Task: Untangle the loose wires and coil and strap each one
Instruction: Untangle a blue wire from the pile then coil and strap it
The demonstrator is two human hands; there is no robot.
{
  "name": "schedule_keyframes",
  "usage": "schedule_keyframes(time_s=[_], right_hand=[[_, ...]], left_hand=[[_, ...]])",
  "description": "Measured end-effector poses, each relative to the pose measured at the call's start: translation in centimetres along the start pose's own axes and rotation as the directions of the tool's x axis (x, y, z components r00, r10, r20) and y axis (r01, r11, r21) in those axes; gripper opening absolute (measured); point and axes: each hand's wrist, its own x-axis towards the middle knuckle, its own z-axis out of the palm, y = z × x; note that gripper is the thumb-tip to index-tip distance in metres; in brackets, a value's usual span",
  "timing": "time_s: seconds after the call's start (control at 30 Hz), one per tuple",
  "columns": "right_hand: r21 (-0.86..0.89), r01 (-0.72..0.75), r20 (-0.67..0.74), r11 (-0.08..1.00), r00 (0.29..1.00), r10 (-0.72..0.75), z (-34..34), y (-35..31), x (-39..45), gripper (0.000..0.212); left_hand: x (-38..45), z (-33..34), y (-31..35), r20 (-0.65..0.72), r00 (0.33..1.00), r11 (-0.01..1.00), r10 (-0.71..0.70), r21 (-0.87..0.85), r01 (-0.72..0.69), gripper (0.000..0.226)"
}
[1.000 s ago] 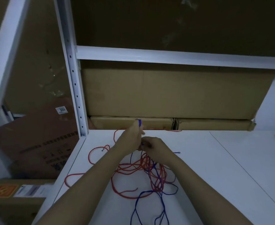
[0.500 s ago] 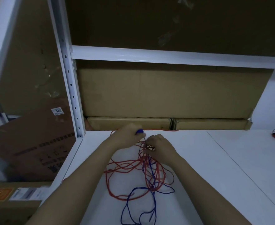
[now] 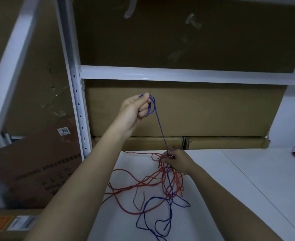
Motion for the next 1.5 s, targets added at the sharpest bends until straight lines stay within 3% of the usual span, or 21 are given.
schedule_keyframes(time_s=[0.1,0.17,0.23,0.37,0.53,0.6,0.67,0.77,0.83,0.9,0.93,0.97,1.1,1.2,1.27,1.37,1.43,1.5], right_hand=[[-0.017,0.002,0.015,1.0,1.0,-0.001,0.2,0.1,0.0,0.024],[-0.006,-0.006,0.036,1.0,0.999,0.006,0.4,0.4,-0.3,0.026],[0.023,-0.04,0.062,0.999,0.997,0.039,0.4,0.6,-0.4,0.025],[0.271,-0.015,0.002,0.963,1.0,0.015,-1.4,-1.9,0.0,0.009],[0.486,0.176,-0.099,0.856,0.984,-0.146,-3.6,-6.1,0.8,0.024],[0.573,0.233,-0.228,0.786,0.966,-0.119,-4.3,-7.3,1.2,0.025],[0.655,0.295,-0.42,0.696,0.907,0.011,-5.5,-8.4,2.0,0.025],[0.712,0.407,-0.6,0.572,0.776,0.194,-8.6,-10.5,3.3,0.024],[0.616,0.496,-0.723,0.612,0.665,0.188,-10.3,-11.8,4.0,0.023],[0.452,0.528,-0.827,0.719,0.55,0.116,-10.9,-12.5,4.7,0.021],[0.395,0.502,-0.841,0.77,0.535,0.082,-10.8,-12.5,5.0,0.019],[0.362,0.447,-0.824,0.818,0.565,0.055,-10.5,-12.3,5.3,0.018],[0.287,0.153,-0.535,0.946,0.844,0.026,-7.3,-9.0,5.7,0.019],[0.136,0.073,-0.365,0.988,0.931,-0.018,-4.1,-7.0,4.0,0.021],[-0.017,0.101,-0.329,0.995,0.939,-0.101,-2.2,-6.6,2.4,0.023],[-0.13,0.302,-0.303,0.944,0.895,-0.328,0.0,-7.5,-0.3,0.024],[-0.206,0.419,-0.263,0.884,0.847,-0.462,0.6,-8.1,-2.0,0.024],[-0.235,0.458,-0.223,0.857,0.833,-0.506,0.7,-8.3,-3.0,0.018]], left_hand=[[0.4,0.2,0.8,-0.026,1.0,0.972,-0.002,-0.237,-0.004,0.028],[0.7,0.3,1.2,-0.047,0.999,0.953,-0.009,-0.302,-0.006,0.028],[0.8,0.2,1.3,-0.069,0.998,0.974,0.01,-0.224,-0.025,0.028],[0.7,-0.3,0.2,-0.078,0.996,0.99,0.032,0.137,-0.021,0.025],[1.4,-0.9,-1.4,-0.163,0.986,0.969,0.031,0.246,0.01,0.029],[1.5,-1.0,-1.8,-0.188,0.982,0.958,0.03,0.287,0.026,0.03],[1.5,-1.2,-2.2,-0.197,0.98,0.942,0.031,0.333,0.037,0.033],[1.2,-1.4,-2.5,-0.155,0.988,0.899,0.024,0.435,0.046,0.035],[0.8,-1.4,-2.5,-0.06,0.998,0.876,-0.003,0.481,0.031,0.036],[0.4,-1.1,-2.4,0.061,0.997,0.866,-0.048,0.5,0.011,0.036],[0.1,-1.0,-2.4,0.104,0.991,0.875,-0.08,0.485,0.02,0.036],[-0.2,-1.0,-2.3,0.125,0.985,0.897,-0.115,0.439,0.049,0.034],[-0.7,-1.8,-2.0,0.132,0.985,0.993,-0.112,0.054,0.105,0.03],[-0.6,-2.2,-2.0,0.022,0.998,0.987,-0.055,-0.152,0.057,0.027],[-0.3,-2.6,-2.3,-0.084,0.996,0.979,-0.03,-0.205,0.012,0.026],[0.0,-2.9,-3.3,-0.169,0.986,0.989,-0.004,-0.146,-0.021,0.023],[0.0,-2.8,-4.5,-0.184,0.983,1.0,0.003,0.003,-0.003,0.018],[-0.4,-2.9,-6.2,-0.155,0.987,0.952,0.041,0.304,0.009,0.02]])
